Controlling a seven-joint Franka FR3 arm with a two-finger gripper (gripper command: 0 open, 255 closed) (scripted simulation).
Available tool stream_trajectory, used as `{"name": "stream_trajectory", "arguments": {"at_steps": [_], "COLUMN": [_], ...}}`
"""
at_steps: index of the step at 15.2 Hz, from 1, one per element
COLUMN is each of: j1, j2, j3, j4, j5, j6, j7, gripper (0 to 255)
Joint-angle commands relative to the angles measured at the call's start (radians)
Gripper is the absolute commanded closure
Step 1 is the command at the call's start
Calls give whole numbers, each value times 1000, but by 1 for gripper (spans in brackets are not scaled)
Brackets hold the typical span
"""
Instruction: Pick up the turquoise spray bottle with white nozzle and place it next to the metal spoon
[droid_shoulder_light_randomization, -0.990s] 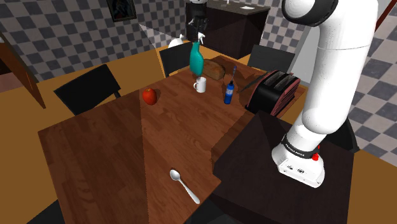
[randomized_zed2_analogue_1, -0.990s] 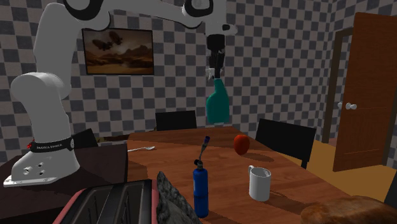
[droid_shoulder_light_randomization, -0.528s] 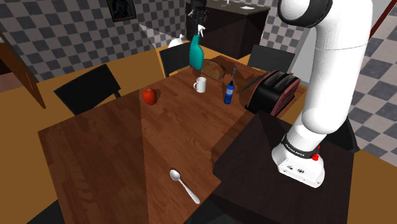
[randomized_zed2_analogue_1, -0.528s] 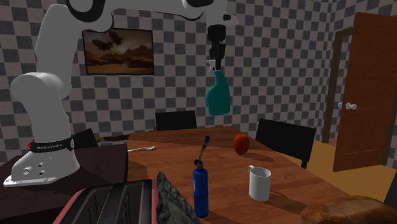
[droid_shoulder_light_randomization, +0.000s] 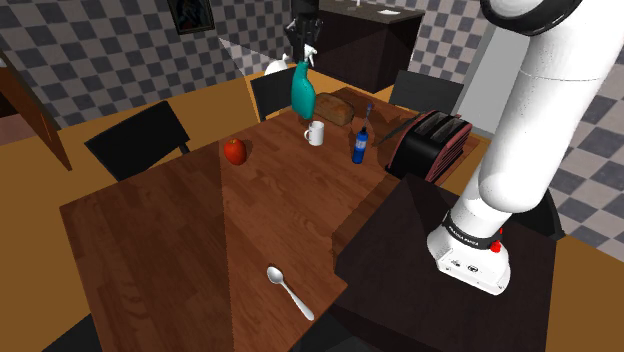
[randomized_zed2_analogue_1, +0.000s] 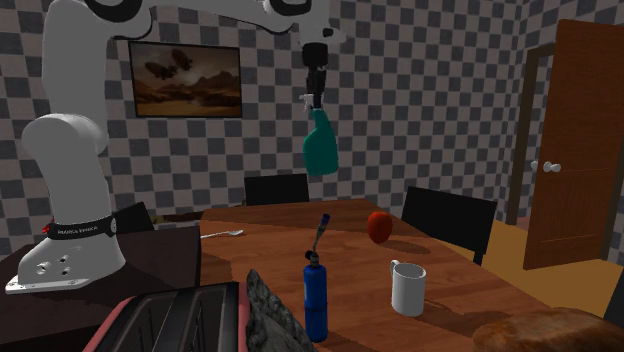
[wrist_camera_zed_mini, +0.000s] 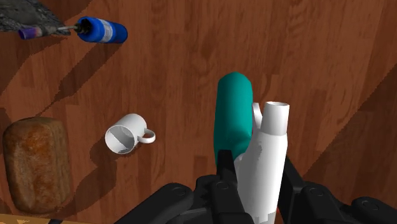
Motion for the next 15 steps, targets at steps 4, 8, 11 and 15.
{"name": "stream_trajectory", "arguments": {"at_steps": [4, 8, 11, 15], "j1": [62, 107, 141, 185], "j2": [-94, -150, -182, -211], "j3": [47, 90, 124, 173], "j4": [-128, -196, -233, -266], "j5": [-10, -12, -10, -6], "j6": [32, 41, 45, 46], "j7": [111, 199, 267, 359], "gripper": [255, 255, 255, 255]}}
